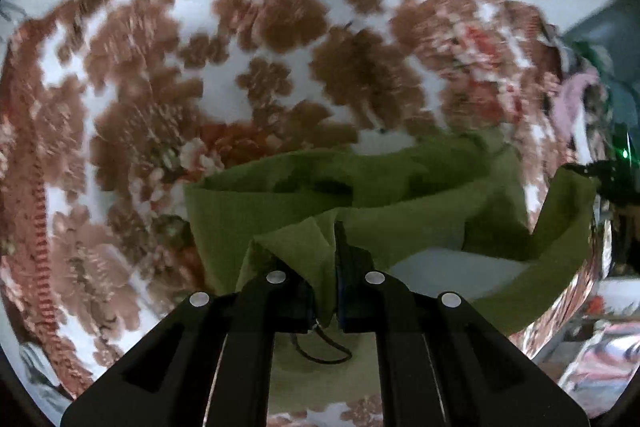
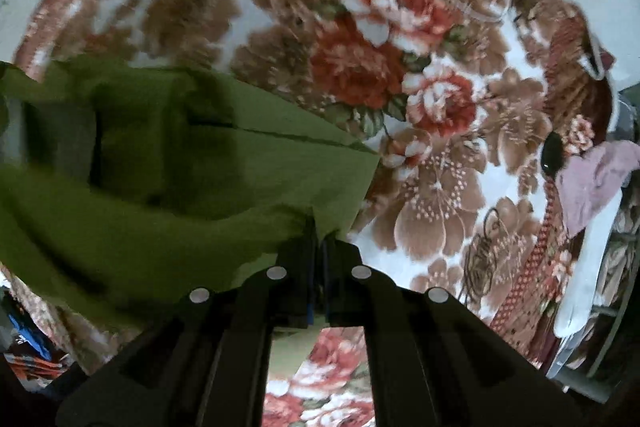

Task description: Fold large clothes

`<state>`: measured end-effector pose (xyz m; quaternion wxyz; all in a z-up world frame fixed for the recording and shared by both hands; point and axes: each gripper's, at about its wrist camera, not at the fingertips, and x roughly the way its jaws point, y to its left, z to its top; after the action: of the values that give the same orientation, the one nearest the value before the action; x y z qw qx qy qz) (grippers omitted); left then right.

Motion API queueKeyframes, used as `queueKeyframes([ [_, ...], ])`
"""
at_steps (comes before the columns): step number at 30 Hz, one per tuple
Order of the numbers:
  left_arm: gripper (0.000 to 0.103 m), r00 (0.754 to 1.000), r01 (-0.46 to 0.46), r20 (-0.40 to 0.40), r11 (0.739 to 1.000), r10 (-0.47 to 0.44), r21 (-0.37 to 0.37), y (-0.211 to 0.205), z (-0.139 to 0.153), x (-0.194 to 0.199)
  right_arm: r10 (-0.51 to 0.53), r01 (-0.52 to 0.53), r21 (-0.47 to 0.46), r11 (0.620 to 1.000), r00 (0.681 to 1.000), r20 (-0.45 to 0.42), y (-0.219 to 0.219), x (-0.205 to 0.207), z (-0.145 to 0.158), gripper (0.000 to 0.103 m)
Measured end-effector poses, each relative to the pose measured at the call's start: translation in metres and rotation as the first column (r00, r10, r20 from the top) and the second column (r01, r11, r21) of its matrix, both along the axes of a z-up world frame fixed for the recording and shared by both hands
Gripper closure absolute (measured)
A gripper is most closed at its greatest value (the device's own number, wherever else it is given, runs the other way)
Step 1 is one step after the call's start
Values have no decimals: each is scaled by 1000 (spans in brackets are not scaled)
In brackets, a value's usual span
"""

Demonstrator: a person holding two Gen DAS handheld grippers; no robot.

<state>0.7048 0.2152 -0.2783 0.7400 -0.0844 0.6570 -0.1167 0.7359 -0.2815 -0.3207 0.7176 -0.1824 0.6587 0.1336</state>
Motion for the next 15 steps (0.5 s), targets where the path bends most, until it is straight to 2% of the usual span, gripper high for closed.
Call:
queueKeyframes([
  [2,93,998,-23,-65,1000,24,6,5,-35,17,-2,0,-40,999,999,-49,2,18,-33,93],
  [3,90,996,-35,-87,999,35,8,7,-47,23,-10,6,-58,998,998,-64,2,25,-45,86],
  [4,79,992,-63,-112,998,64,11,12,-62,30,-28,22,-60,998,995,-93,-1,34,-60,80],
  [5,58,989,-80,-122,997,80,3,14,-68,33,-42,36,-55,998,993,-109,-2,38,-65,76],
  [6,52,987,-97,-129,995,94,-18,18,-75,35,-53,48,-47,998,991,-121,-5,42,-70,68],
  [7,35,987,-102,-125,994,98,-25,19,-77,36,-58,53,-46,998,992,-114,-7,45,-71,51],
  [8,23,988,-104,-117,994,100,-27,21,-77,37,-58,54,-59,997,996,-65,-9,46,-65,30],
  [9,20,990,-100,-101,995,97,-25,24,-73,37,-61,59,-47,997,998,-31,-12,47,-58,4],
  [13,16,995,-92,-47,996,91,-16,43,-44,38,-103,103,38,994,995,10,-31,52,-31,5],
  [15,15,996,-87,12,995,87,40,52,-20,35,-109,107,50,993,993,51,-36,48,-15,5],
])
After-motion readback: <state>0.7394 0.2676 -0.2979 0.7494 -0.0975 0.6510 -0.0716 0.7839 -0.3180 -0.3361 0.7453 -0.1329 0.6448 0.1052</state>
